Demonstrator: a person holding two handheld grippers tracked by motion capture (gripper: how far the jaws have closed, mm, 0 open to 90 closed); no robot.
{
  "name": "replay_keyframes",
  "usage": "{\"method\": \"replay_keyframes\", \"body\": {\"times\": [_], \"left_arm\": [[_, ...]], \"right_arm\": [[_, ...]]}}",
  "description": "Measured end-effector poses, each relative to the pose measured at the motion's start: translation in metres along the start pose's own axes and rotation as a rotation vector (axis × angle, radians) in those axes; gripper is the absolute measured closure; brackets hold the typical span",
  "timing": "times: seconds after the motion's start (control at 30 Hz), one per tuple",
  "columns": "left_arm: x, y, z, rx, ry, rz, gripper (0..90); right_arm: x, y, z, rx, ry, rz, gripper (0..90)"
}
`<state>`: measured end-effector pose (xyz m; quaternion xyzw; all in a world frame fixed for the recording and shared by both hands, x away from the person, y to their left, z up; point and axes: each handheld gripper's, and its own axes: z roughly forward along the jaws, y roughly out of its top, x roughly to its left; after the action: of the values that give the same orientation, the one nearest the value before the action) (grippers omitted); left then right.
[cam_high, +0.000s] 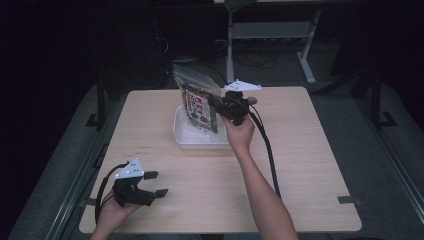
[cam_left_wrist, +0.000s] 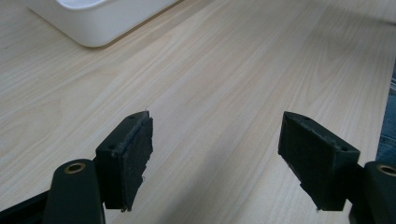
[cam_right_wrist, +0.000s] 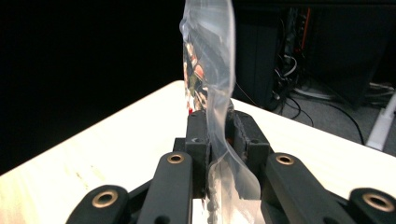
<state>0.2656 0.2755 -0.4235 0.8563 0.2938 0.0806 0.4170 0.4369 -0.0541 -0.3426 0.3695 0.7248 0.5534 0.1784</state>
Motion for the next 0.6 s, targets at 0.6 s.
{"method": "replay_keyframes", "body": {"times": [0.6], "left_arm": [[0.0,0.0,0.002,-0.001,0.0,-0.004,25.1]], "right_arm": [[-0.02,-0.002,-0.002,0.046,0.042,0.078,75.9]]}}
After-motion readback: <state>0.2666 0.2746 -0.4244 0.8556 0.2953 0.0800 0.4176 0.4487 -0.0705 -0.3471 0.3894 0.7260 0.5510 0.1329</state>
